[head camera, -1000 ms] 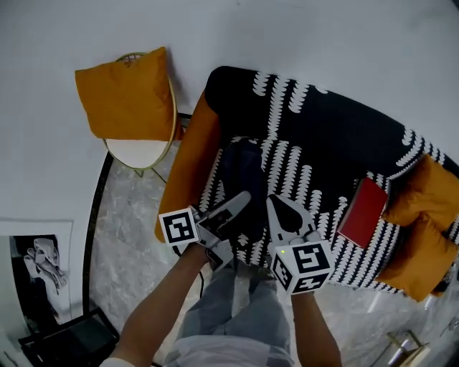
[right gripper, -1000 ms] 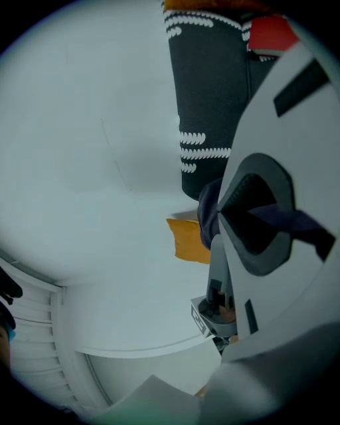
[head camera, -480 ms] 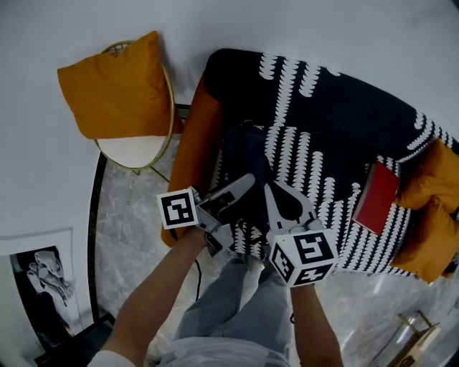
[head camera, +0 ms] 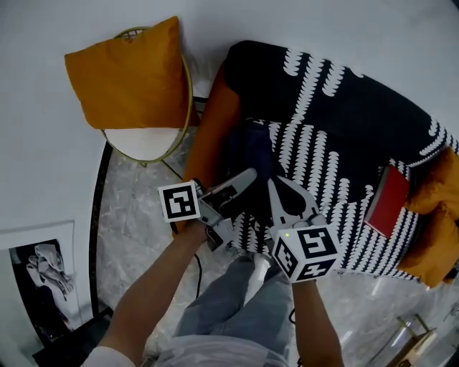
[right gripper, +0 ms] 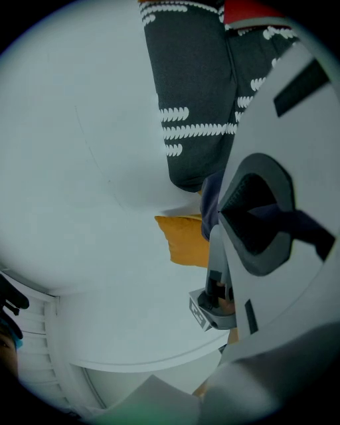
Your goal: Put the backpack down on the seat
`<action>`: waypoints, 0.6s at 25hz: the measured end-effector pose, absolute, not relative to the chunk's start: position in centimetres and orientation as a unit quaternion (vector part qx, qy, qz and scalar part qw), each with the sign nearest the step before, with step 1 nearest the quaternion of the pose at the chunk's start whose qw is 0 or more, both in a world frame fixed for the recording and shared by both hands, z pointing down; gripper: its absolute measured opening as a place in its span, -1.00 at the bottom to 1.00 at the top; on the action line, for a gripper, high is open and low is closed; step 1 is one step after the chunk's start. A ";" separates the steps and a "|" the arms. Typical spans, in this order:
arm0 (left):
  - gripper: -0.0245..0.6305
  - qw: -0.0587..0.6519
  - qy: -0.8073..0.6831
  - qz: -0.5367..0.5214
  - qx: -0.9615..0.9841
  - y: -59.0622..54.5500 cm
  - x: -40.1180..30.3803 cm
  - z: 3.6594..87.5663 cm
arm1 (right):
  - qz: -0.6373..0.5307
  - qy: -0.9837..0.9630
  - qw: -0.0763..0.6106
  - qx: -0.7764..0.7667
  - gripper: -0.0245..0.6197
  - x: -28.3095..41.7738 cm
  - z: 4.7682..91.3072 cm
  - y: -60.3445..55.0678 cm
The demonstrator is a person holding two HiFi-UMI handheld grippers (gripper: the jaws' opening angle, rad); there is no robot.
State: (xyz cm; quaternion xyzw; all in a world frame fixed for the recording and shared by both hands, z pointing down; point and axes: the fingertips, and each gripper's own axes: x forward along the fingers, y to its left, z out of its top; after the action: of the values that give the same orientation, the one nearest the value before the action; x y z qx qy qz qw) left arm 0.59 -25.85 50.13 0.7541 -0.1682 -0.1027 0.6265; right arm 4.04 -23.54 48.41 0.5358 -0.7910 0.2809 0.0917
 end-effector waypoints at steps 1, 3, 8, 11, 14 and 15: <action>-0.85 0.625 -0.170 -0.101 0.755 -25.9 0.1 50.3 | 0.281 -0.793 0.093 0.533 -0.92 3.6 48.6 -23.6; -0.85 0.624 -0.176 -0.100 0.754 -25.9 -0.8 50.6 | 0.280 -0.796 0.096 0.528 -0.92 2.5 48.8 -23.7; -0.85 0.626 -0.189 -0.101 0.750 -25.6 -3.4 51.4 | 0.280 -0.806 0.106 0.511 -0.92 0.1 49.4 -23.7; -0.85 0.614 -0.198 -0.091 0.759 -25.6 -5.0 51.9 | 0.282 -0.810 0.113 0.502 -0.92 -1.2 49.9 -23.7; -0.85 0.607 -0.207 -0.086 0.762 -25.4 -6.2 52.4 | 0.283 -0.816 0.117 0.491 -0.92 -2.6 50.4 -23.5; -0.85 0.605 -0.210 -0.085 0.763 -25.3 -6.6 52.6 | 0.284 -0.817 0.119 0.487 -0.92 -3.0 50.5 -23.5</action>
State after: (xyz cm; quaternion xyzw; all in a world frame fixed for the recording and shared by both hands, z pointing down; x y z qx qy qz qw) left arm -6.60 -25.32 52.63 0.7632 -0.2105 -0.0855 0.6049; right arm -2.96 -23.46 50.47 0.4873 -0.8174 0.2835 0.1185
